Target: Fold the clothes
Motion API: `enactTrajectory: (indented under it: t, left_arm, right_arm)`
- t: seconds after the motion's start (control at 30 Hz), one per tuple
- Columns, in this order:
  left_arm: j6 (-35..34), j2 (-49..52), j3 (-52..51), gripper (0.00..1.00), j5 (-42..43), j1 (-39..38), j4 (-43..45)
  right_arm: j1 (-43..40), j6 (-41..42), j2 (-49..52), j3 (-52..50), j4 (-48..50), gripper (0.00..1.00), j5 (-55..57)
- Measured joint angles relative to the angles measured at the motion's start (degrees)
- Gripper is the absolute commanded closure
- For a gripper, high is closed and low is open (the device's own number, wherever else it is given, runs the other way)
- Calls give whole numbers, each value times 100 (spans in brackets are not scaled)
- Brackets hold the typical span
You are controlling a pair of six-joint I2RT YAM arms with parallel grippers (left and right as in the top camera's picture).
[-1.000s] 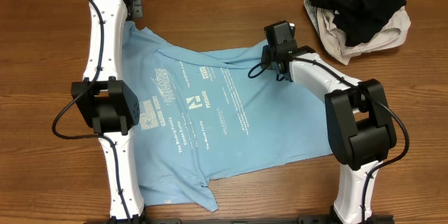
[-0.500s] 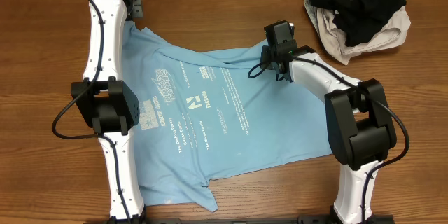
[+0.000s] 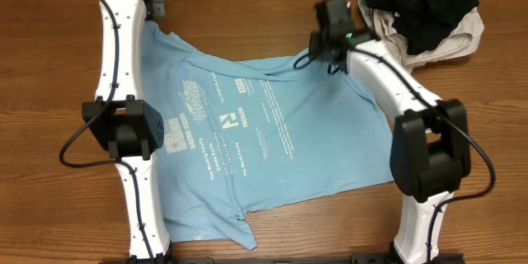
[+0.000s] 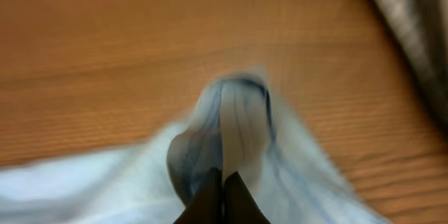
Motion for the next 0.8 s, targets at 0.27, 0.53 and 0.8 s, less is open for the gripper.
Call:
enactTrajectory:
  t: [0.27, 0.53, 0.8]
  left_arm:
    - [0, -1014, 343, 96, 243, 0, -678]
    - [-11, -1508, 420, 96, 308, 61, -2201]
    - [-153, -1495, 72, 96, 573, 437, -2396]
  right_arm:
    - [-354, -168, -267, 1064, -1248, 96, -195]
    - [-1012, -289, -363, 1333, -2671, 96, -977]
    - [-1578, -597, -584, 1342, -3617, 96, -1797]
